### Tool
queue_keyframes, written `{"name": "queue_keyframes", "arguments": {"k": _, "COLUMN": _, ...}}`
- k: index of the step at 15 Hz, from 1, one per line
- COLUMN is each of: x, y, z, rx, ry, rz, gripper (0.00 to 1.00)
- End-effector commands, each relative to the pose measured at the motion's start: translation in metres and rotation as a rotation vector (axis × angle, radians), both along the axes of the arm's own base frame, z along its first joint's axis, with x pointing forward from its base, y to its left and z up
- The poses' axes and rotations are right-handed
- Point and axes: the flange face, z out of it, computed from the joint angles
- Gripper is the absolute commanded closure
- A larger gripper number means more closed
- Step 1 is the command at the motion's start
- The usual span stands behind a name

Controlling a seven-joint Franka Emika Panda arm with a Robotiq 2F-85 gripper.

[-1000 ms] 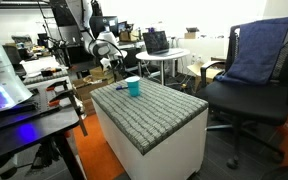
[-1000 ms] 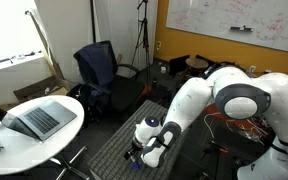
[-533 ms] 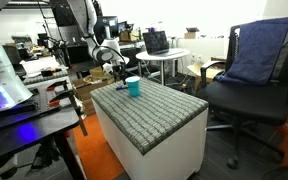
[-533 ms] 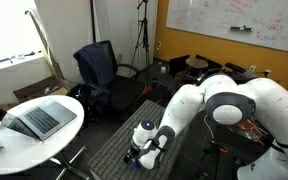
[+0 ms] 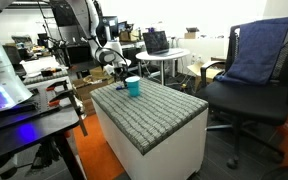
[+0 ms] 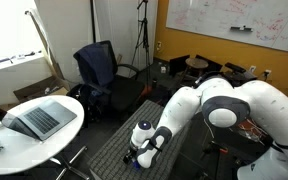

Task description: Put the marker inside the blue cup

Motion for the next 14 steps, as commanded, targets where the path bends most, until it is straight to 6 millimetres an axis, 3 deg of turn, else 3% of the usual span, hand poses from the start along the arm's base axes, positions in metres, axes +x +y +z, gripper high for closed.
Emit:
{"name": "queue_keyframes", "arguments": {"k": 1, "x": 0.010, "y": -0.001, "z": -0.002, "rx": -0.001, "ry": 0.041, "rz": -0.037, "gripper": 0.00}}
{"name": "queue_keyframes", "arguments": {"k": 11, "x": 0.020, "y": -0.001, "z": -0.017, "rx": 0.006, "ry": 0.096, "rz": -0.032, "gripper": 0.00}}
{"name": "queue_keyframes", "arguments": {"k": 12, "x": 0.020, "y": -0.001, "z": -0.019, "rx": 0.007, "ry": 0.097, "rz": -0.032, "gripper": 0.06}}
{"name": "queue_keyframes", "arguments": {"k": 13, "x": 0.020, "y": -0.001, "z": -0.021, "rx": 0.005, "ry": 0.097, "rz": -0.032, "gripper": 0.28}}
{"name": "queue_keyframes", "arguments": {"k": 14, "x": 0.021, "y": -0.001, "z": -0.023, "rx": 0.005, "ry": 0.097, "rz": -0.032, "gripper": 0.30}}
